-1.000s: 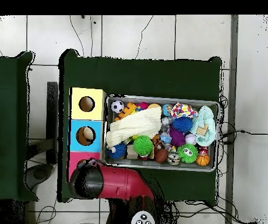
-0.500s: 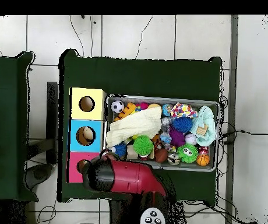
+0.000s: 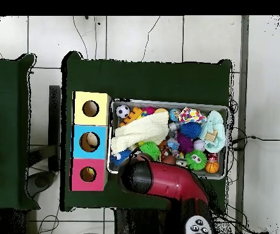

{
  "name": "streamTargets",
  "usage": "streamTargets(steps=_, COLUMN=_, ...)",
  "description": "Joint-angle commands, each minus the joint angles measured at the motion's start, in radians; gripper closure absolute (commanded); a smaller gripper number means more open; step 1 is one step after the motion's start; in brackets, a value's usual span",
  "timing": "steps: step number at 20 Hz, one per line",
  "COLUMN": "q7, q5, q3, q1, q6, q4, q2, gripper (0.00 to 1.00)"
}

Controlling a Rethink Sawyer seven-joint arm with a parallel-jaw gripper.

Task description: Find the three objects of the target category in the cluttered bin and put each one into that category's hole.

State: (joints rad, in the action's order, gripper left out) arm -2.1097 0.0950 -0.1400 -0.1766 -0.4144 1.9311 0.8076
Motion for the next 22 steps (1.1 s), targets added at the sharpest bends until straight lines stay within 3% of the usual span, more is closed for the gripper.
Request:
streamTargets(steps=1, q7=0.138, q5=0.131, q3=0.131, q1=-0.140, q6=0.078, q4=-0.094, q2=-0.059, gripper=0.00)
streamTargets(steps=15, q7=0.193, q5=0.274, q3=0.329, q1=-0.341, q6=0.049, q4=-0.176, q2=-0.119, gripper=0.00)
streamTargets(steps=22, q7=0.244, q5=0.342, q3=0.438, q1=-0.416, q6=0.016, q4=-0.273, q2=-0.173, gripper=0.00)
